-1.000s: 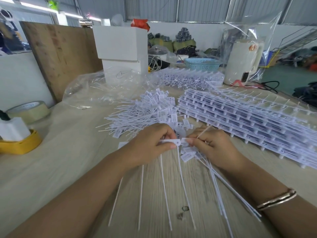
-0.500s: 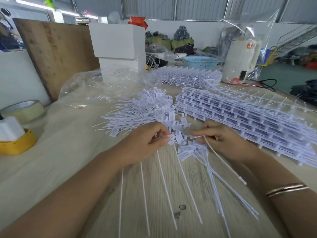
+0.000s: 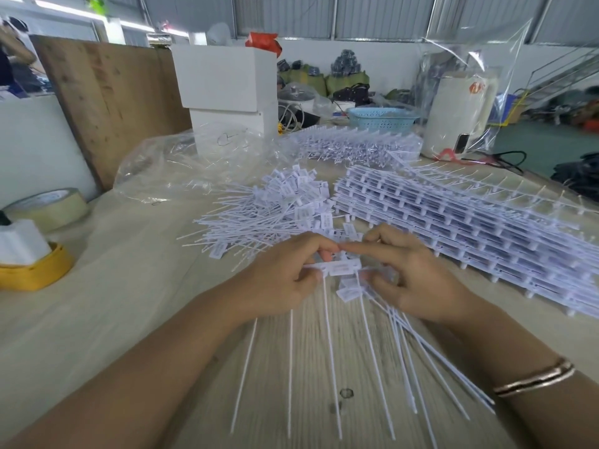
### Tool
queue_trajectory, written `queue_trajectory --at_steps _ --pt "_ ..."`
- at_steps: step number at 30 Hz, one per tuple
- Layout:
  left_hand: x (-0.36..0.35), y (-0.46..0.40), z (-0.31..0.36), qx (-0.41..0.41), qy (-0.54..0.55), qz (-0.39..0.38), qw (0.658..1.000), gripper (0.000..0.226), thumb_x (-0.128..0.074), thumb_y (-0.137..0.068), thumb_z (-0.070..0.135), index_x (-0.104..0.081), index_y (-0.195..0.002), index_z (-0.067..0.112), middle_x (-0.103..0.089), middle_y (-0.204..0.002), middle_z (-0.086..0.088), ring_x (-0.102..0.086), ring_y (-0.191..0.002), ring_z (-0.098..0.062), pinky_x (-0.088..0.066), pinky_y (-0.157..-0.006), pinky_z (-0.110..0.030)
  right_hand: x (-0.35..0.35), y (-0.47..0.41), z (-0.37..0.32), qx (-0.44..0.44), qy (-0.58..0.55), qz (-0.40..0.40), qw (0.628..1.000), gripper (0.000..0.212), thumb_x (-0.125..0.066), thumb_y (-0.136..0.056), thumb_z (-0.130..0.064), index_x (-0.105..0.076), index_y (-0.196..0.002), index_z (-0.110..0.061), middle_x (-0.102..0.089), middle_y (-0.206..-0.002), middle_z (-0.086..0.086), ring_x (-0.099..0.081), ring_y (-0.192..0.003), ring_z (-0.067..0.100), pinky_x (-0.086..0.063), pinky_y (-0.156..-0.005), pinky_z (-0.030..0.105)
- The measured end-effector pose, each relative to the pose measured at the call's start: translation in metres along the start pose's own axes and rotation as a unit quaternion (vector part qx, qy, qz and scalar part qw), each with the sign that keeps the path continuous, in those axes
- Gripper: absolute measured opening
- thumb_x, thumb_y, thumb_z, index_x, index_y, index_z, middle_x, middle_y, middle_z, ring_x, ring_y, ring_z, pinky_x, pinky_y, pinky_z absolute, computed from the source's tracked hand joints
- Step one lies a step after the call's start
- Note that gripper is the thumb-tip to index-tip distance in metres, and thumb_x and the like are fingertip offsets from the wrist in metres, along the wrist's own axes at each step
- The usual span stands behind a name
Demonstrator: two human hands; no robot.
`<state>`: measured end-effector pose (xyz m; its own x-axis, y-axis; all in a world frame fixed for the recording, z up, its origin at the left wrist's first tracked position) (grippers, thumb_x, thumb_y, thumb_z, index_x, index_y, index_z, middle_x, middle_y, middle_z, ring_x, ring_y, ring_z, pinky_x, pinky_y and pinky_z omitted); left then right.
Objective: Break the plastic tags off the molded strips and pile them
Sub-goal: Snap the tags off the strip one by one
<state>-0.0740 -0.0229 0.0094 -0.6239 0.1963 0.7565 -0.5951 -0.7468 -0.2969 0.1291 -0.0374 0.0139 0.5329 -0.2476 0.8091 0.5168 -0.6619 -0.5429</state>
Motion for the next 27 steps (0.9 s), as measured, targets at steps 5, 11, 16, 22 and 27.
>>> queue_trajectory --at_steps 5,11,16,22,27 --pt "-0.002 -0.002 -0.001 -0.003 0.02 0.039 0.999 0.026 -0.054 -0.092 0.013 -0.049 -0.115 0.025 -0.051 -0.115 0.008 -0.058 -0.098 -0.011 -0.048 -0.087 -0.041 -0.004 -0.007 -0.01 0.075 0.137 0.032 0.987 0.046 -0.051 -0.085 -0.041 -0.062 -0.122 -0.015 -0.067 -0.086 0.001 -0.064 -0.073 0.02 -0.038 -0.064 0.03" --pt "0.001 -0.004 -0.005 0.048 0.027 0.026 0.998 0.019 -0.056 -0.092 0.028 -0.063 -0.109 0.023 -0.064 -0.104 0.003 -0.06 -0.094 -0.01 -0.05 -0.086 -0.033 -0.002 -0.006 -0.007 0.093 0.16 0.104 0.977 0.028 -0.053 -0.087 -0.032 -0.075 -0.099 -0.018 -0.068 -0.075 -0.001 -0.063 -0.062 0.02 -0.041 -0.058 0.033" --pt "0.006 -0.003 -0.007 0.045 0.032 0.019 0.998 0.01 -0.065 -0.086 0.028 -0.067 -0.092 0.02 -0.066 -0.087 0.003 -0.061 -0.082 -0.014 -0.048 -0.078 -0.037 -0.005 -0.004 -0.006 0.032 0.059 0.063 0.996 0.029 -0.054 -0.086 -0.035 -0.075 -0.098 -0.018 -0.07 -0.082 -0.005 -0.064 -0.071 0.016 -0.034 -0.066 0.036" --pt "0.005 -0.004 -0.004 0.024 0.02 0.013 0.999 0.005 -0.066 -0.086 0.026 -0.065 -0.09 0.023 -0.064 -0.084 0.008 -0.057 -0.076 -0.004 -0.043 -0.07 -0.022 -0.009 -0.002 -0.001 -0.039 -0.093 0.03 0.994 0.019 -0.059 -0.088 -0.027 -0.072 -0.101 -0.023 -0.069 -0.08 0.001 -0.065 -0.076 0.017 -0.043 -0.075 0.045" --pt "0.003 -0.004 -0.002 -0.003 0.003 0.016 1.0 0.003 -0.066 -0.087 0.023 -0.064 -0.088 0.023 -0.061 -0.079 0.006 -0.054 -0.07 -0.008 -0.04 -0.065 -0.025 -0.01 -0.004 0.001 -0.055 -0.159 0.026 0.985 0.024 -0.059 -0.083 -0.025 -0.074 -0.096 -0.012 -0.068 -0.077 0.001 -0.062 -0.07 0.013 -0.049 -0.067 0.034"
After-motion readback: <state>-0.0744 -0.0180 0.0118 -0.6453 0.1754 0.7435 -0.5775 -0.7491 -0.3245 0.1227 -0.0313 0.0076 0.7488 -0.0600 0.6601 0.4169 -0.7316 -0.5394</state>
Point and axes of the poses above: each hand's wrist, its own y-axis away from the middle knuckle, its own x-axis out of the back of the hand, z = x × y, the point moved 2 cm from there along -y, towards the middle knuckle
